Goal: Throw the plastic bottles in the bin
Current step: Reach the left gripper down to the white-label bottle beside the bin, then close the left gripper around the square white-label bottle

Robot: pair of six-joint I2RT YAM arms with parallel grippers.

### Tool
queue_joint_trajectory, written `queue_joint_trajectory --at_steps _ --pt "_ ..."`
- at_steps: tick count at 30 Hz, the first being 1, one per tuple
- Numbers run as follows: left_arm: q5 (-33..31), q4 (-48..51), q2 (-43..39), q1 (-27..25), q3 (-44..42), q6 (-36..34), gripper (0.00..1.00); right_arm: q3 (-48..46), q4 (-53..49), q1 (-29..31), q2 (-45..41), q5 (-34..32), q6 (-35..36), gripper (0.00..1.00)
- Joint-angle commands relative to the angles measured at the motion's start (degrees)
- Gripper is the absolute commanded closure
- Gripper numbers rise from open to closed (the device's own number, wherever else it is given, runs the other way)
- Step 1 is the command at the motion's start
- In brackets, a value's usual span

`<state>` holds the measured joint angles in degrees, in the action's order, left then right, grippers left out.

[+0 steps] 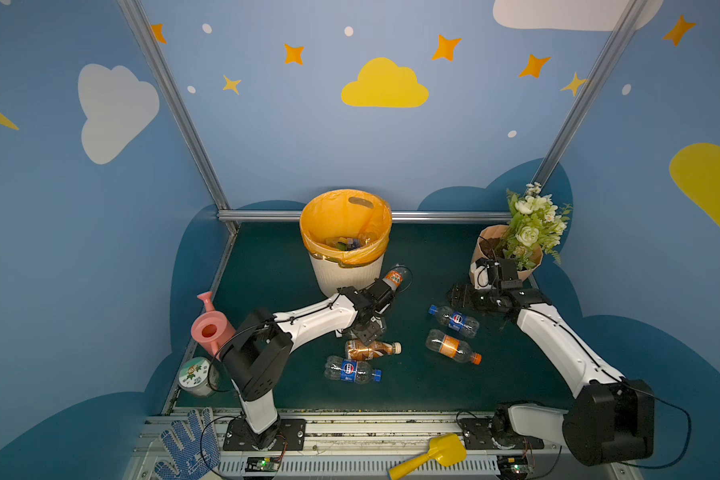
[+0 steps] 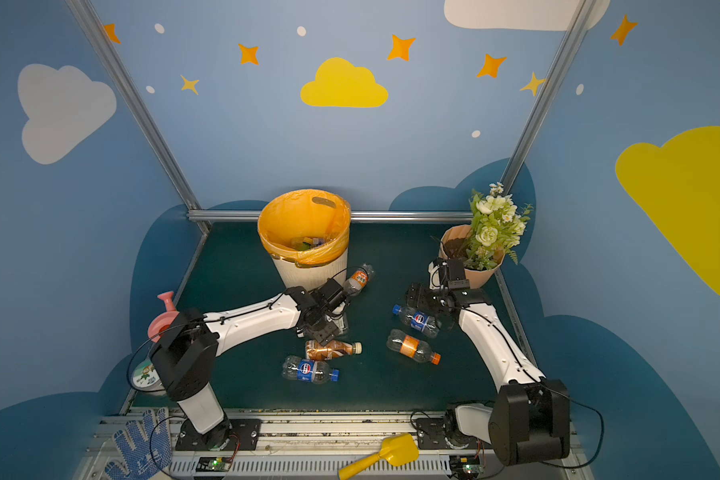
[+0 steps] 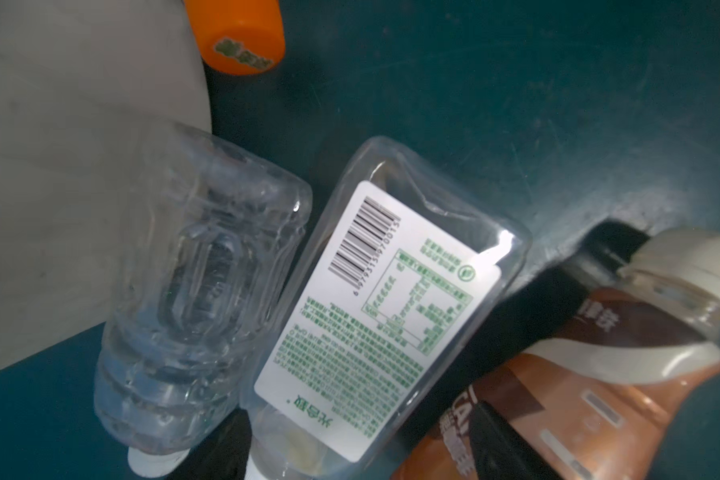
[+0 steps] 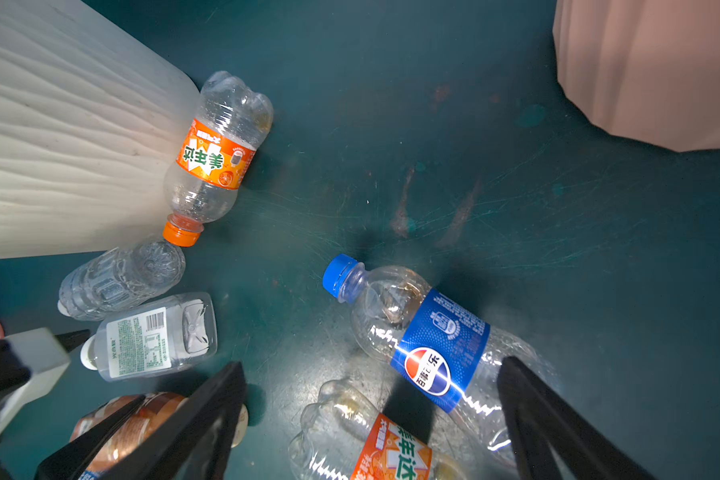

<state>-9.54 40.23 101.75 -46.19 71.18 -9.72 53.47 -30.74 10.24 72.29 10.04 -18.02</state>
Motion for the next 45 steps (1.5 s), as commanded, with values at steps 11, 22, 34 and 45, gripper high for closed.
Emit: queue_joint_trajectory --at_steps 11,22,34,45 --pt "3.1 -1.9 4.1 1.2 2.6 -1.8 0.18 0.0 -1.3 -0.5 -1.1 -1.0 0.8 0.07" --pt "6.8 -3.3 5.9 2.2 2.7 -2.7 0.2 -0.2 -1.7 -0.6 -1.8 -1.6 0.9 0.07" --pt "8.8 -3.4 9.3 2.3 3.6 -2.7 0.2 -0.5 -1.9 -0.8 -2.5 -2.1 0.7 0.07" --pt "9.6 -2.3 9.9 1.4 4.3 -2.7 0.22 -1.1 -1.8 -1.2 -3.2 -2.7 0.5 0.07"
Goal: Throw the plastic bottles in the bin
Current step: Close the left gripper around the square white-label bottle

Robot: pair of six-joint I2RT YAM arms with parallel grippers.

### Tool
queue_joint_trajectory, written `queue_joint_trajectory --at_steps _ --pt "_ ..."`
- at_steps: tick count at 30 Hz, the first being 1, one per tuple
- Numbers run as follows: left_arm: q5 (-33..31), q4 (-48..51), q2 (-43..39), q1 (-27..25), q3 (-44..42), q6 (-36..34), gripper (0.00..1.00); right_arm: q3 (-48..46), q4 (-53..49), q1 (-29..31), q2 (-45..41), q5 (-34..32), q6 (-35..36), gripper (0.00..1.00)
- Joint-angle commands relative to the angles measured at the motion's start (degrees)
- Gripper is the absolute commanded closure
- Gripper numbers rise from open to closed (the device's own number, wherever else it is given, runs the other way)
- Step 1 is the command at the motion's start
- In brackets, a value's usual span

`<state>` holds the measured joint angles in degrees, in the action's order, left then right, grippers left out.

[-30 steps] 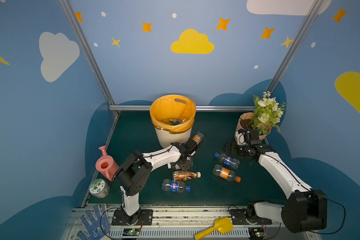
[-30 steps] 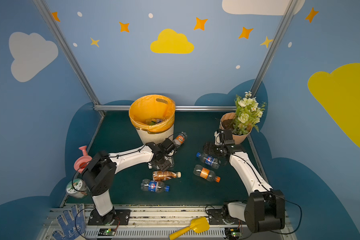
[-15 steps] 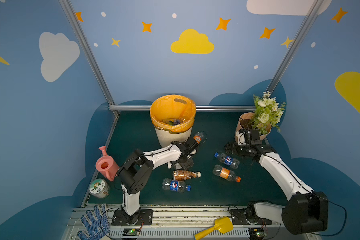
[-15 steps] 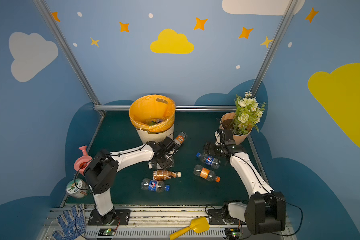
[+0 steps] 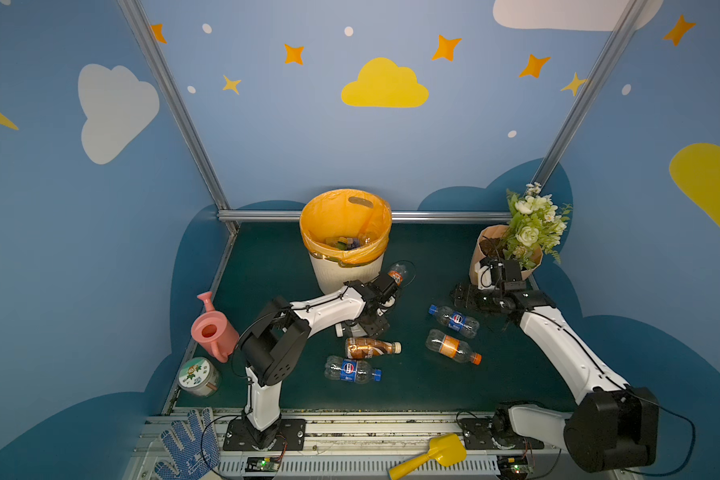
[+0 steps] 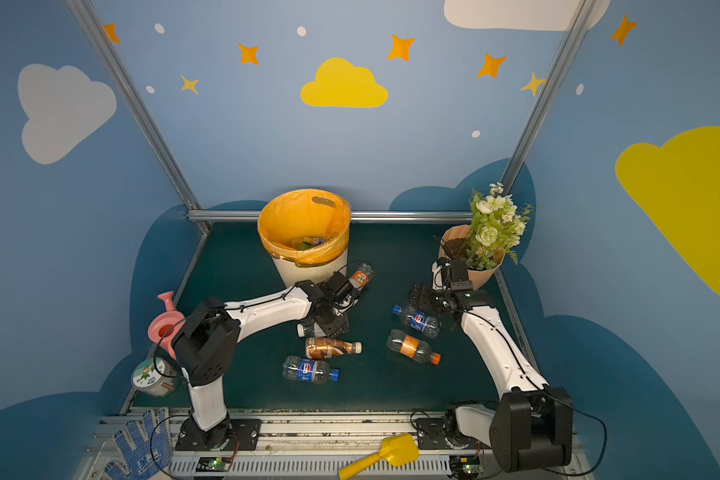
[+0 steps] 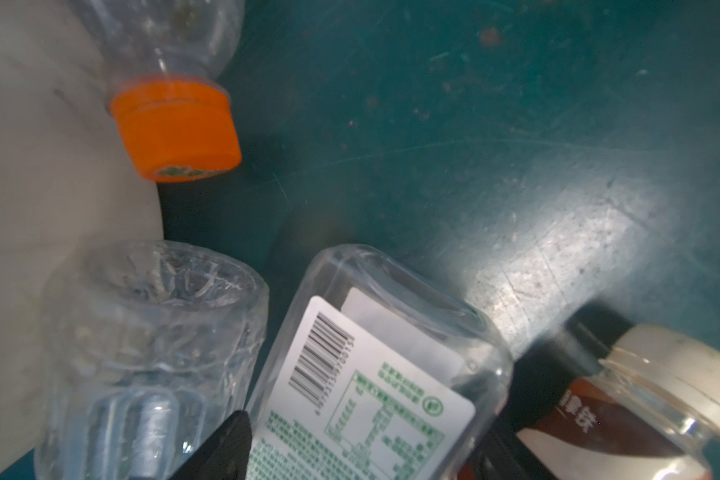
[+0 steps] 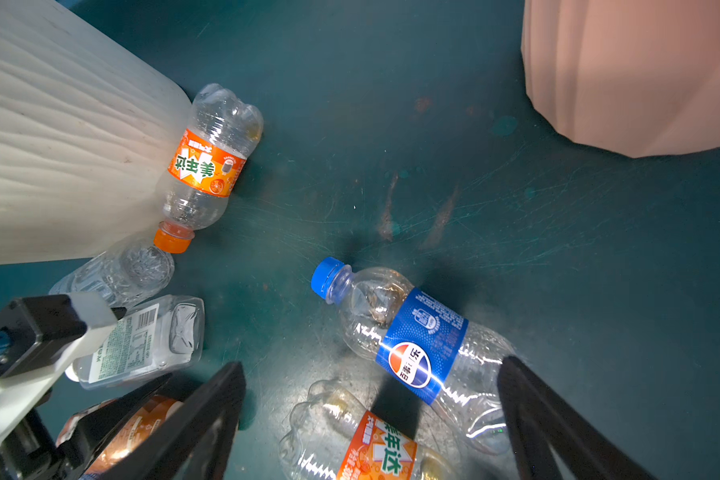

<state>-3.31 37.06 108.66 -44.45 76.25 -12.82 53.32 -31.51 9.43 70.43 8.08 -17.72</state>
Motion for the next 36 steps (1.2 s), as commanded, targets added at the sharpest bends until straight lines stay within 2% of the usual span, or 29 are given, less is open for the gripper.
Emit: queue_joint_trajectory --at_steps 1,13,27,32,36 --pt "3.8 0.8 2.8 -0.4 -0.8 0.5 0.23 -1.0 -1.2 -0.4 -1.4 -0.7 0.2 0.07" --pt "2.3 0.3 3.0 -2.8 -0.6 1.2 0.26 -1.9 -1.3 -0.6 -2.9 -0.9 0.2 0.07" --pt "-3.4 -1.5 -1.4 -2.8 -3.9 3.4 0.18 -2.3 -1.3 -0.9 -3.5 -0.2 0.5 0.07" --pt "-3.6 -2.4 -4.3 -2.8 -5.6 3.9 0.16 -2.0 -0.9 -0.9 -3.0 0.3 0.3 0.07" --pt "-3.2 -2.2 -3.6 -2.9 -5.1 3.8 0.16 -1.7 -0.9 -0.9 -2.7 0.5 0.4 0.07"
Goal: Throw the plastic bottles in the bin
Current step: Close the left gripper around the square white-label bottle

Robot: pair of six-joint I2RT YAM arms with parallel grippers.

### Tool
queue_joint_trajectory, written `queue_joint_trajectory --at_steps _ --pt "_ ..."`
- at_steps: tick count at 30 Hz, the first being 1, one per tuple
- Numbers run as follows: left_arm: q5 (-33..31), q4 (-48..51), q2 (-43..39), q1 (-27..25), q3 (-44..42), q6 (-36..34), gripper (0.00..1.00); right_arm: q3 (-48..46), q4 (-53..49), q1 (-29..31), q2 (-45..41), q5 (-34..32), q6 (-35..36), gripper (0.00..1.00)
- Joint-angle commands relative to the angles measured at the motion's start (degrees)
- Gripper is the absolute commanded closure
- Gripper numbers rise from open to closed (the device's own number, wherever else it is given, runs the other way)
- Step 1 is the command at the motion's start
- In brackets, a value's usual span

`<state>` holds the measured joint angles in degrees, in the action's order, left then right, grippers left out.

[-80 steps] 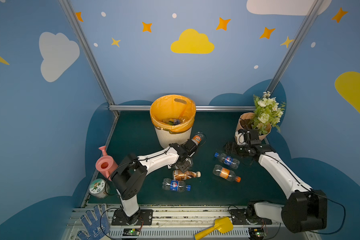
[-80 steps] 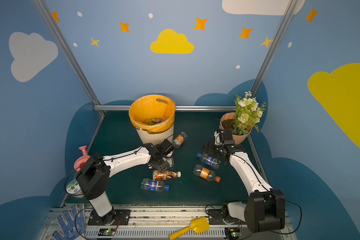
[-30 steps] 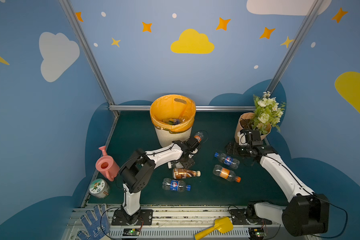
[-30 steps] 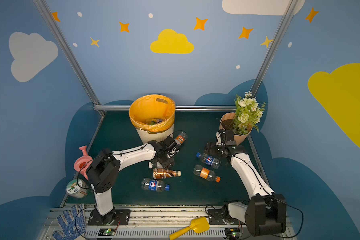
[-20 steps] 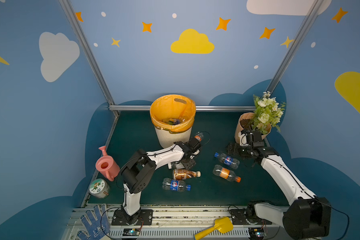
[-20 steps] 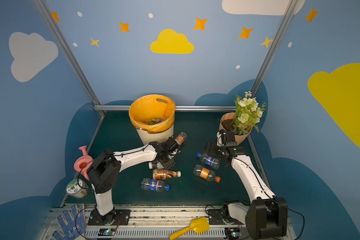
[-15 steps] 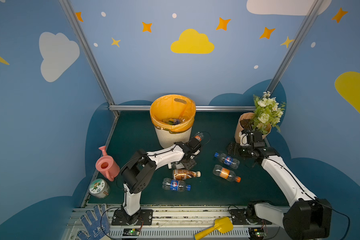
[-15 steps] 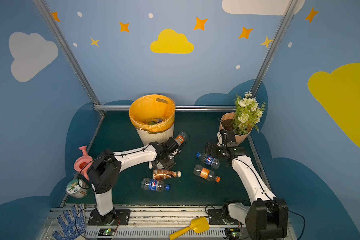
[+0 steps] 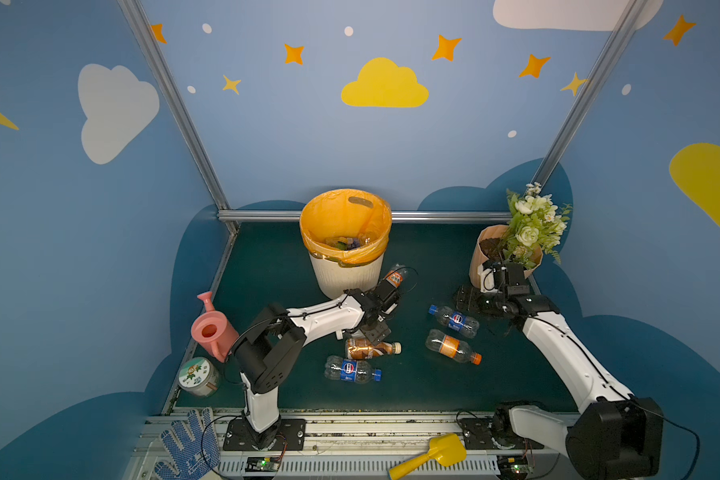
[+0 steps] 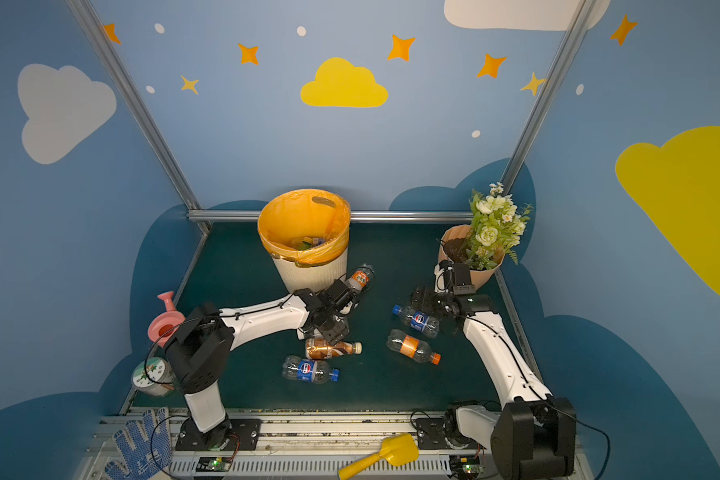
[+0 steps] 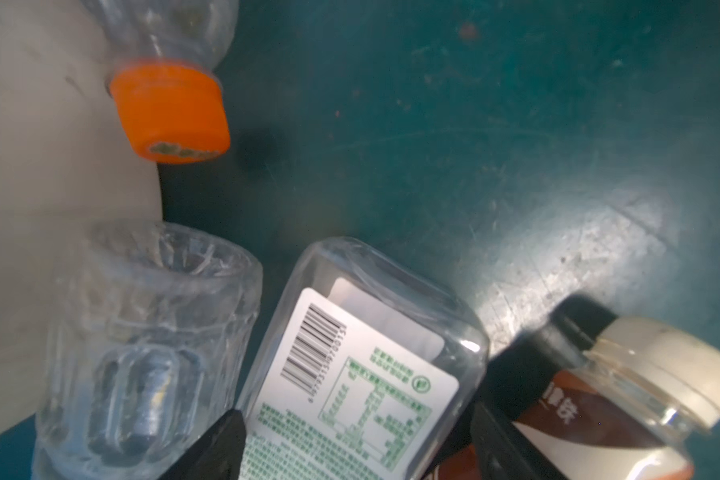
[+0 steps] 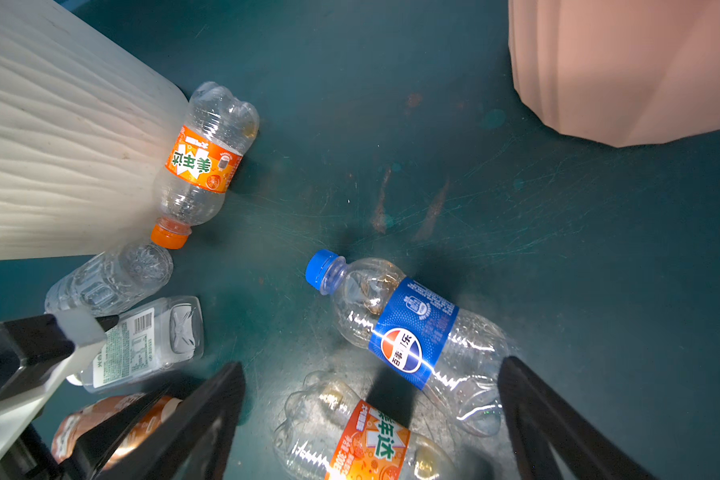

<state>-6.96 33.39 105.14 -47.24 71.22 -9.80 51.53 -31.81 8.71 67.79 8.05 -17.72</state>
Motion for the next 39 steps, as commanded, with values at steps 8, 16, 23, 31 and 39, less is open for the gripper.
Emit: queue_joint_trajectory --at_steps 8,16,23,31,39 --pt "-1.0 2.6 -0.9 -0.2 -1.0 1.3 0.16 0.2 -1.2 -0.2 -0.4 0.1 0.9 0.07" --pt "-1.5 1.5 -8.1 -0.4 -1.4 4.2 0.11 0.5 -1.0 -0.2 0.9 2.4 1.6 0.07" --pt "-4.2 1.8 -12.1 0.3 -4.9 6.8 0.08 0.6 -1.4 -0.2 0.5 2.0 1.9 0.07" --pt "-1.4 2.2 -15.9 4.1 -12.1 7.5 0.08 0.4 -1.1 -0.2 0.7 2.2 1.7 0.07" --pt "4.1 -0.2 -14.8 6.5 -14.5 8.0 0.09 0.4 -0.9 -0.2 1.1 2.6 1.5 0.07"
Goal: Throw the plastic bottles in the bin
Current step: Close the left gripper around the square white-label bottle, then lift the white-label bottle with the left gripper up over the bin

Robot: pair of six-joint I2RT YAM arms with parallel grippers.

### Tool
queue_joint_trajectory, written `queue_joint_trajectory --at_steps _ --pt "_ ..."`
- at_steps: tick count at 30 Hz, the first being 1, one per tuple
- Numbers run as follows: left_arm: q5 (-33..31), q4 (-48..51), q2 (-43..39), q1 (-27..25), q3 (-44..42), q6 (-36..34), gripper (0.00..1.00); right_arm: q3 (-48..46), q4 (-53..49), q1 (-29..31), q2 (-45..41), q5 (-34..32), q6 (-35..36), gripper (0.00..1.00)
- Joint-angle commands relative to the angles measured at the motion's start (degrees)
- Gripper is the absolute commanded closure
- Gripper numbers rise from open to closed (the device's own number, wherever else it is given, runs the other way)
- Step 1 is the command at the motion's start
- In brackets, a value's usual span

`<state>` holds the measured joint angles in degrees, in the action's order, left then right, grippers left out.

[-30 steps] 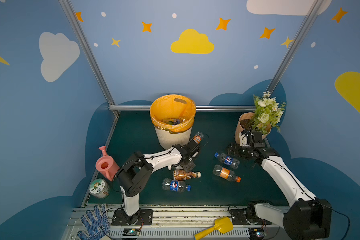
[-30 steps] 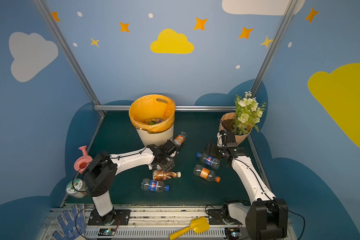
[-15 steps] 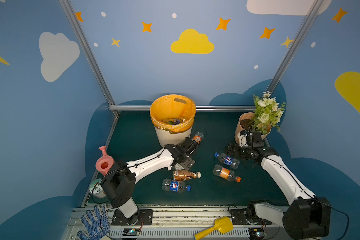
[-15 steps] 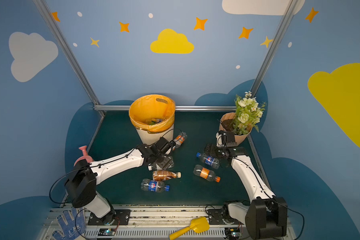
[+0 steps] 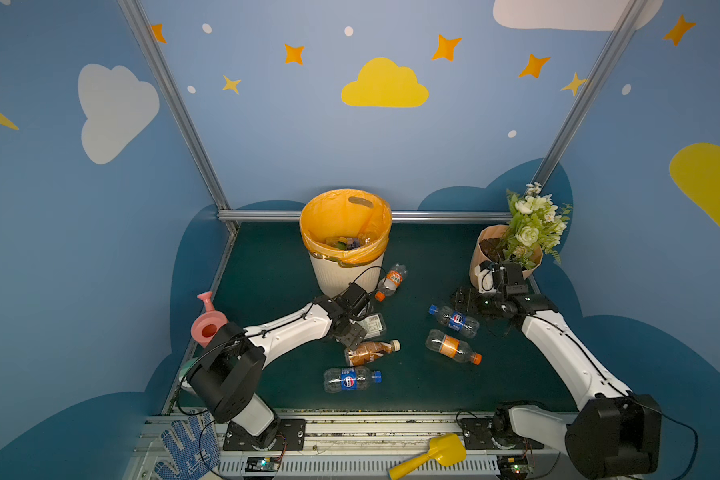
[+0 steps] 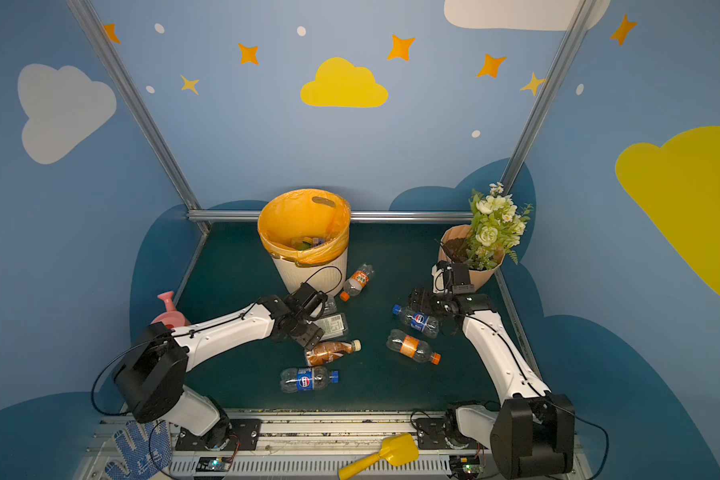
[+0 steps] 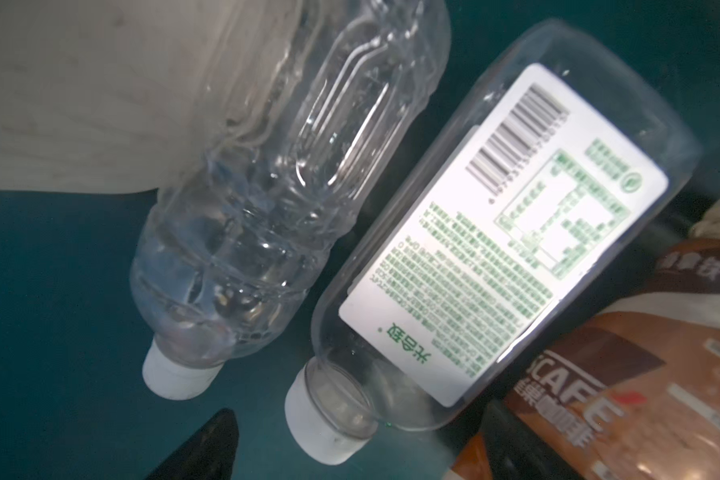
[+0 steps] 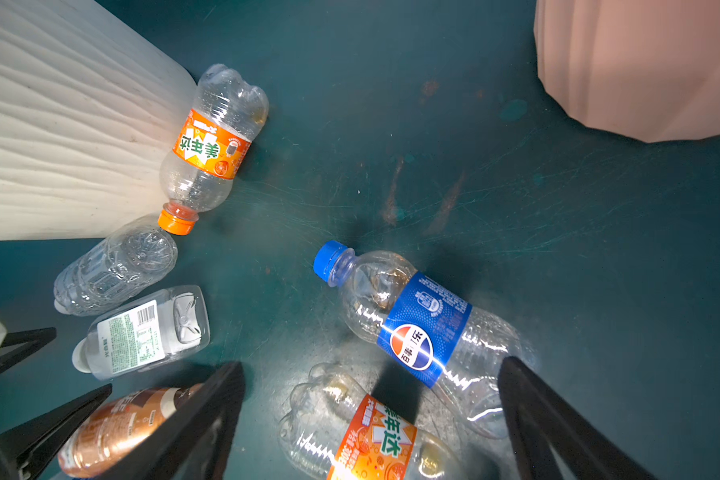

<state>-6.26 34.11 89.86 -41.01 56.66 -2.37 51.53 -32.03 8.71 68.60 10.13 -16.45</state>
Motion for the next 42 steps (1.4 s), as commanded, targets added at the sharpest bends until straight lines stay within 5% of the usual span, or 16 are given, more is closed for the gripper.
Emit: queue_joint_trajectory --at_steps 1,34,42 --pt "4.0 -1.1 1.1 0.2 0.3 0.5 0.09 0.4 -0.7 -0.2 0.4 0.5 0.2 0.07" --pt "10.0 -2.5 18.8 -3.1 14.7 -2.1 0.13 -2.0 -1.0 -1.3 -2.1 -2.3 -0.1 0.07" --pt "10.7 -3.4 20.1 -4.2 18.3 -2.4 0.26 -2.6 -1.4 -1.8 -3.2 -2.5 0.1 0.07"
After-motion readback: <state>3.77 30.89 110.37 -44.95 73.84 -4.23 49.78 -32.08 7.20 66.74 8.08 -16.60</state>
